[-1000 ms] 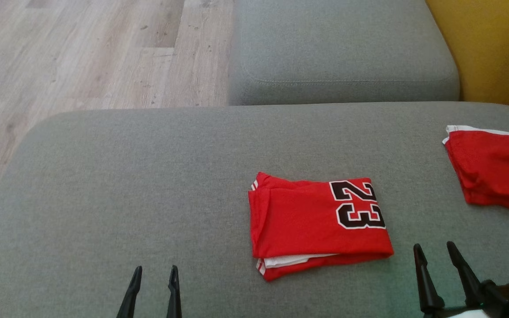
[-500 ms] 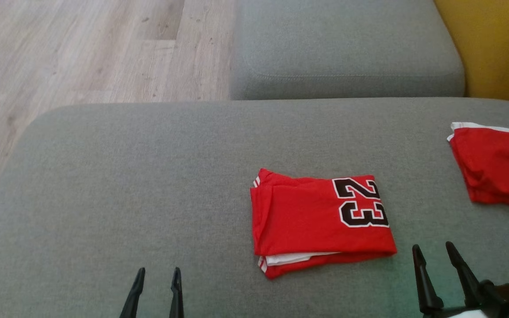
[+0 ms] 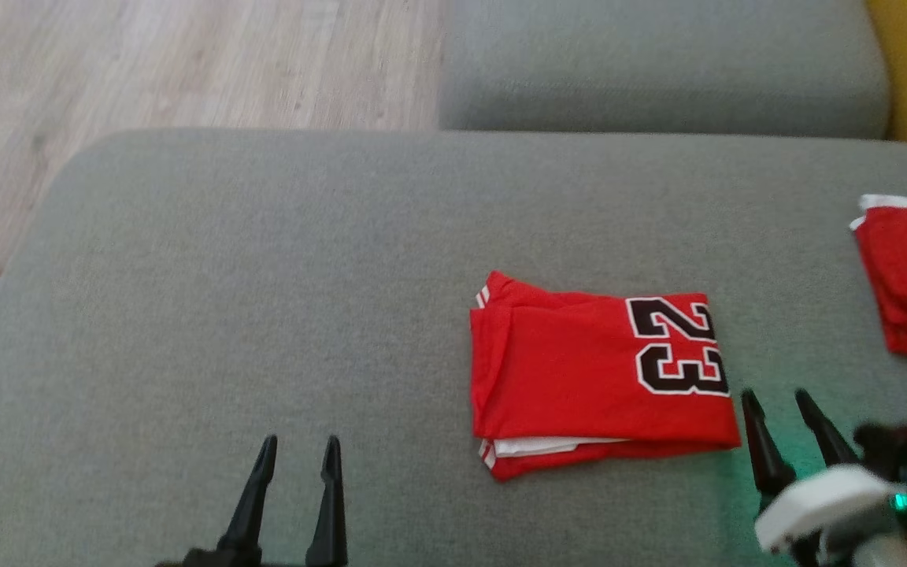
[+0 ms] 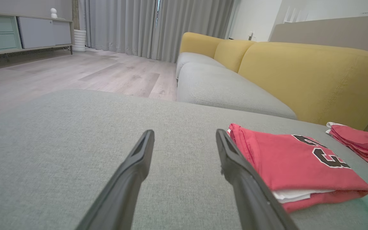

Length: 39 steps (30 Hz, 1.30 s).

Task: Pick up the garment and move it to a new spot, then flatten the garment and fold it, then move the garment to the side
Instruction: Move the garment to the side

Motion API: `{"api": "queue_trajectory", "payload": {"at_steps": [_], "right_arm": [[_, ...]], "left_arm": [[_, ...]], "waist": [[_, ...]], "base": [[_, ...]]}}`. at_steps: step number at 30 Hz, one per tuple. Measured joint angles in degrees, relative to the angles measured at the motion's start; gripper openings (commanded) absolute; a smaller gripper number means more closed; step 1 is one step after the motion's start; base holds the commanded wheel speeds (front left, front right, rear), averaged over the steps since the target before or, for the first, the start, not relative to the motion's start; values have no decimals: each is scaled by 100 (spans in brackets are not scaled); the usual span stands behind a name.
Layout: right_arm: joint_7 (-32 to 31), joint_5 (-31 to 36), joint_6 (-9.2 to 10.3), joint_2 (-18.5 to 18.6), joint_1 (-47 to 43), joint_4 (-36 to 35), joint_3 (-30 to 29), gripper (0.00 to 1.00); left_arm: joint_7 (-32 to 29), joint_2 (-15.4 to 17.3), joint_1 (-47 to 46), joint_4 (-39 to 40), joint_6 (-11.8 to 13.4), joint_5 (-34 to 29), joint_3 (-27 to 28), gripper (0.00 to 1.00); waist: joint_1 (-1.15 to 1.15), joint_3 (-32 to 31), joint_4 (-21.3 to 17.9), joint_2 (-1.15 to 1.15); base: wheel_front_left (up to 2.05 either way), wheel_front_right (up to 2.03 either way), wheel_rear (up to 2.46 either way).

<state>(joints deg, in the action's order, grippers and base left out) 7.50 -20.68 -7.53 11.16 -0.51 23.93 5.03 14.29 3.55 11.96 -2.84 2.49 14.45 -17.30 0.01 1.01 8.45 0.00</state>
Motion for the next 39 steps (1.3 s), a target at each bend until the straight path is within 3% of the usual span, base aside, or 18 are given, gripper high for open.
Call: {"api": "queue_trajectory", "payload": {"at_steps": [8,9,10,11,19,28,38,39], "right_arm": [[-967,-612,0,112,745,698,240,100],[-1018,-717,0,112,761,748,293,78],[-1058,-822,0,113,784,784,375,24],[-1058,-822,0,113,784,784,375,0],[-791,-840,-1,443,1432,838,577,0],[-860,-678,-1,1471,2976,879,177,0],[-1003,-537,0,2353,3621,1326,-515,0],[-993,-519,0,2384,3653,1385,-528,16]], "left_arm": [[0,-20,-266,133,38,-142,-255,100],[0,-21,-276,135,55,-142,-285,100],[0,-21,-289,135,58,-142,-297,100],[0,-21,-289,135,58,-142,-297,100],[1,-22,-403,231,191,-169,-318,100],[18,-25,-822,326,255,-301,-371,100],[35,-32,-1251,296,205,-394,-481,100],[35,-32,-1289,276,202,-401,-482,100]], "waist": [[0,332,287,0],[0,367,321,0],[0,402,353,0],[0,402,353,0],[0,647,295,0],[0,1095,-159,0],[0,1639,-708,0],[0,1665,-756,0]], "base": [[0,0,0],[0,0,0],[0,0,0],[0,0,0],[0,0,0],[0,0,0],[0,0,0],[0,0,0]]}}
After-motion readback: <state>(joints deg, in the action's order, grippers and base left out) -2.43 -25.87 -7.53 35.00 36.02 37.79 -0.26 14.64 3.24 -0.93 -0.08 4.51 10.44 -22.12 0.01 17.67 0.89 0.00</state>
